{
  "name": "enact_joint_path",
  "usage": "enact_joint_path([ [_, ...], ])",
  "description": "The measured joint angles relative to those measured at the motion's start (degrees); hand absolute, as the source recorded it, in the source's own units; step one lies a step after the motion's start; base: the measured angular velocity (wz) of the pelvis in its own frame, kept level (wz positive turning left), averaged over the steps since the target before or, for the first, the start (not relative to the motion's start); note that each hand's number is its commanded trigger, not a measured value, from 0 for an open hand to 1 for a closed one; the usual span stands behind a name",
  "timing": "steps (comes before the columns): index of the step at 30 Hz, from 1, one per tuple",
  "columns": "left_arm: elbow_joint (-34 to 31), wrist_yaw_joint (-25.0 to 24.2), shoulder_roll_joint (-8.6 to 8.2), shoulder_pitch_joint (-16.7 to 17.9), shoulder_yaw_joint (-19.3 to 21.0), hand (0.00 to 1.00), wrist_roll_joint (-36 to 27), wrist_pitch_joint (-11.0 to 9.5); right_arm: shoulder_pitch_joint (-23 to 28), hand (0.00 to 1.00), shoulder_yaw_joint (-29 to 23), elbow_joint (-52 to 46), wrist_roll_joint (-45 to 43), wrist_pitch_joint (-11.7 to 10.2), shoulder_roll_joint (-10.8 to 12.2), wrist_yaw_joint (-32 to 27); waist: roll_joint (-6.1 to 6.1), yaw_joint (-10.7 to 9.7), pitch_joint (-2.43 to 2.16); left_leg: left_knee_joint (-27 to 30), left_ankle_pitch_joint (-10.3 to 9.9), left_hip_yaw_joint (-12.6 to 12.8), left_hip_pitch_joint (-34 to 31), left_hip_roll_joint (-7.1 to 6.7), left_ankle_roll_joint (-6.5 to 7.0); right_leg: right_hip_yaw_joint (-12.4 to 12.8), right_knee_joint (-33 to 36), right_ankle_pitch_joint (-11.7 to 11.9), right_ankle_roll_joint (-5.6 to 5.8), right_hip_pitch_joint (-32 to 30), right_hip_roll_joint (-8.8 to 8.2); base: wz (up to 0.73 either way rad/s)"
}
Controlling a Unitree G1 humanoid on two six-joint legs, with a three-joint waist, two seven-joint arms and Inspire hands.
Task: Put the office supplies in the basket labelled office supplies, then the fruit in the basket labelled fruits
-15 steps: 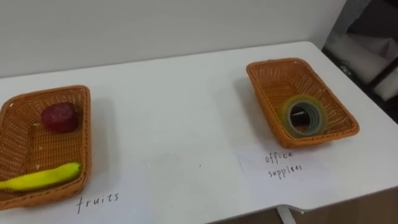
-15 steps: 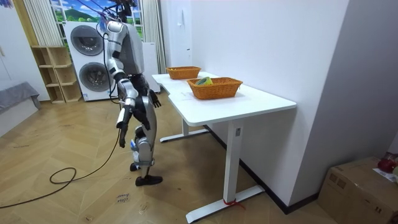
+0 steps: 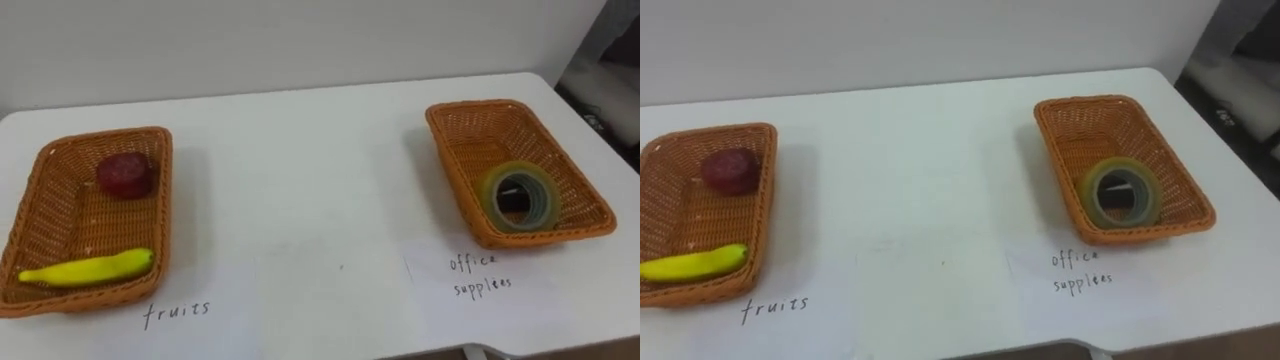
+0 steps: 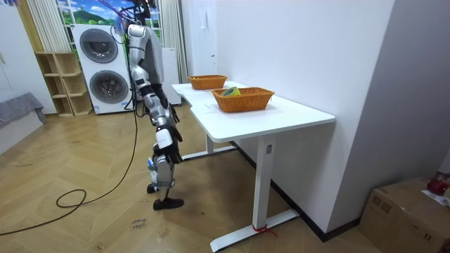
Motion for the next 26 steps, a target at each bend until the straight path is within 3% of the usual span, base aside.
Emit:
enact_joint_path([
  [10,-0.01,0.28,-1.16,-0.13,-0.04,0.00,-0.29,-1.65,-0.60,0.00,6.82,1.63,-7.58,0.43,0.53,8.65,0.70,1.97,0.01,0.07,-0.01,-1.64,-0.09,-0.06,-0.01,-1.93,-0.95,0.02,0.00,0.99,-0.19,0.08],
  [26,1.00,1.32,-1.21,-0.08,-0.87,0.00,-0.28,-3.21,-1.96,0.00,6.82,4.60,-9.66,0.36,0.34,12.35,0.60,1.97,0.04,0.35,-0.01,-2.51,-0.09,-0.15,-0.01,-3.39,-1.13,-0.01,0.02,2.03,-0.65,0.03],
])
